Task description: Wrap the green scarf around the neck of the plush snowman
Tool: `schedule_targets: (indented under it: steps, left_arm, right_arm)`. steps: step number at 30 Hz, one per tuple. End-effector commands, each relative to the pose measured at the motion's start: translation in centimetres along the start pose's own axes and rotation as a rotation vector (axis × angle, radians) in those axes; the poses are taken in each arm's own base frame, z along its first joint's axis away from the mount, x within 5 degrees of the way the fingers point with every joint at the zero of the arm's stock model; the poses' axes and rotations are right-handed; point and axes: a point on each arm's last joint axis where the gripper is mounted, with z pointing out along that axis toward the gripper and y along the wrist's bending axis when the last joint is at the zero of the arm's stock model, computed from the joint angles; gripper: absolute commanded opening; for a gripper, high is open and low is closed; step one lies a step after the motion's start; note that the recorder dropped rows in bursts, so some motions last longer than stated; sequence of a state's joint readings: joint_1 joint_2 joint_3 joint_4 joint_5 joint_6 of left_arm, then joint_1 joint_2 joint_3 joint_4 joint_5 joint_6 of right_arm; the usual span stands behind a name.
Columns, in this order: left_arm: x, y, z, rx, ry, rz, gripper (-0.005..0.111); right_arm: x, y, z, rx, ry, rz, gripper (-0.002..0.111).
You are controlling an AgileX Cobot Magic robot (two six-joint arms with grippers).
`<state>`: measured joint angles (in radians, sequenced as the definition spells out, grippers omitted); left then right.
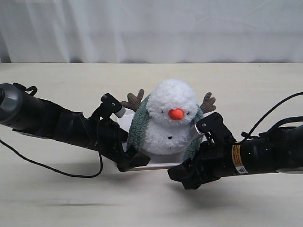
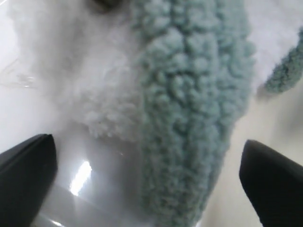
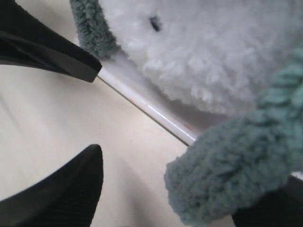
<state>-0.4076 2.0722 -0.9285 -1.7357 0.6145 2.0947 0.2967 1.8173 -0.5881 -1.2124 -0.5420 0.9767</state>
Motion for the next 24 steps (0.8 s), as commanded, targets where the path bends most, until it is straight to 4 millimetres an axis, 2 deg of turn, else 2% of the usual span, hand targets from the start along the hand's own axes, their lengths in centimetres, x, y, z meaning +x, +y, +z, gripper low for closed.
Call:
schedule_targets:
  steps: [1,4,13,19,24]
  left_arm:
    - [-0.2,0.0,0.0,-0.003,-0.008,-0.039,0.104]
    - [-0.1,0.2,0.0,-0.018,0.001,-0.039,0.095]
    - [0.2,0.1,0.0,-0.007,0.036,-0.099,0.034]
    - [-0.1,-0.4,-0.2,0.04,0.023,-0.289,0.002]
    - [-0.9,-2.0,-0.5,0.222,-0.036,-0.298,0.0]
  right_arm:
    - [-0.1,-0.1,0.0,-0.002,-0.007,-0.012,0.065]
    - [-0.1,-0.1,0.0,-0.002,-0.007,-0.012,0.065]
    - [-0.1,-0.1,0.0,-0.002,-0.007,-0.012,0.065]
    - [-0.1,-0.1,0.0,-0.002,-0.007,-0.012,0.065]
    - [-0.1,-0.1,0.0,-0.002,-0.007,-0.012,0.065]
